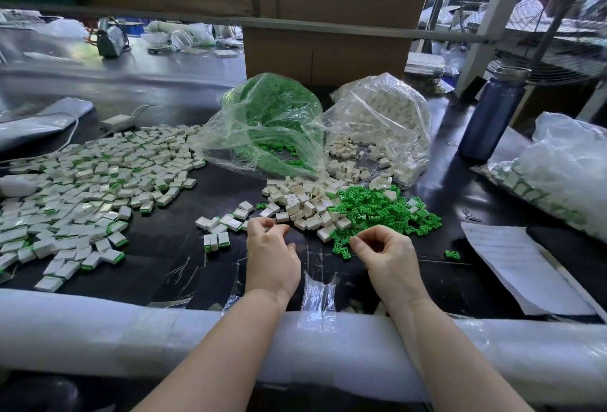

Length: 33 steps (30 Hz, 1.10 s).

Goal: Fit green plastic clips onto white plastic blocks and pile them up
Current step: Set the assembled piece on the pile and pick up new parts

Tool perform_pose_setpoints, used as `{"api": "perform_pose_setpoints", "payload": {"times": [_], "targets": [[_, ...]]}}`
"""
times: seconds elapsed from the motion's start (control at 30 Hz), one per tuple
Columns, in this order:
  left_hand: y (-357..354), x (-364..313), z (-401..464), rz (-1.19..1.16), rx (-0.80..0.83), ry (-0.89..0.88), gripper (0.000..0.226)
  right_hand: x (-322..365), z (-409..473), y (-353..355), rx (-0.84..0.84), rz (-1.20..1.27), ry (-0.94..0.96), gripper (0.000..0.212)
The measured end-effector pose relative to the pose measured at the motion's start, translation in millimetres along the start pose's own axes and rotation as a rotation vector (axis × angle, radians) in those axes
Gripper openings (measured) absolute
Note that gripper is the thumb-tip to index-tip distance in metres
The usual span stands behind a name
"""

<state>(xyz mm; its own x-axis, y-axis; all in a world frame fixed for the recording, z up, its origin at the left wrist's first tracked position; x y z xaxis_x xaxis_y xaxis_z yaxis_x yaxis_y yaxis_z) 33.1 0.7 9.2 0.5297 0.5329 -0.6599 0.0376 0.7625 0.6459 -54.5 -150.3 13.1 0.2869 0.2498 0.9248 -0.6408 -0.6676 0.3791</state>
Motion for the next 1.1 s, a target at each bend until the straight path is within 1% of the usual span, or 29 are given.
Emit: {"api": "perform_pose_setpoints", "payload": {"times": [0.1,0.23,0.33,0.47,0.57,0.63,0.73,0.83,0.9,1.0,1.1], "targets": [[-2.4,2.0,-0.5,0.055,0.054,0.049,0.034,-0.5,0.0,0.3,-0.005,-0.017,-0.009,0.011],[-3.4,-1.0,-1.0,0.172,0.072,0.012,0.039,-1.7,1.3,0.6,-0.017,-0.056,-0.014,0.011],[-5.3,-7.8,-1.6,0.225,0.077,-0.14,0.04,-2.0,2.4,0.2,-0.031,-0.084,-0.02,0.01],[-17.8,-17.0,-4.4,0.171,0.256,-0.356,0.046,-2.0,2.8,-1.7,-0.04,-0.138,-0.016,0.007],[-24.5,-16.8,-4.8,0.197,0.344,-0.412,0.049,-2.2,2.4,-2.6,-0.046,-0.191,-0.015,0.004],[-24.8,-16.8,-5.0,0.193,0.331,-0.427,0.045,-1.9,1.7,-2.9,-0.047,-0.216,-0.014,0.004],[-21.2,-18.9,-5.0,0.15,0.261,-0.443,0.034,-1.5,0.8,-3.7,-0.049,-0.26,-0.013,0.003],[-18.3,-19.2,-4.2,0.136,0.198,-0.452,0.024,-1.5,0.3,-4.7,-0.059,-0.289,-0.009,0.008],[-17.3,-18.4,-4.1,0.104,0.166,-0.432,0.024,-1.5,0.7,-5.2,-0.071,-0.323,-0.001,0.012],[-20.4,-17.1,-5.0,0.094,0.204,-0.413,0.033,-1.8,1.0,-6.9,-0.083,-0.406,0.016,0.016],[-22.9,-16.5,-4.7,0.095,0.253,-0.402,0.032,-2.1,0.6,-9.3,-0.074,-0.468,0.019,0.016]]}}
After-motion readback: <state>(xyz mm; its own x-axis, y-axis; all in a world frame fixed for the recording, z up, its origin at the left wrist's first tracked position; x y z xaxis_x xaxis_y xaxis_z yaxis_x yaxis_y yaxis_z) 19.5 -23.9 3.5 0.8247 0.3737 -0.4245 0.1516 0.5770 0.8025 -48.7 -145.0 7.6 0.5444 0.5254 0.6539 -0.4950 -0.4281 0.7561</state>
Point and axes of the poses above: each hand's wrist, its own z-axis towards the middle knuckle, its own y-axis out of the back of the hand, x = y × z, the point moved 4 cm from there along z, towards the middle knuckle, and after that the axes turned 14 degrees about -y, right-handed, at the moved point
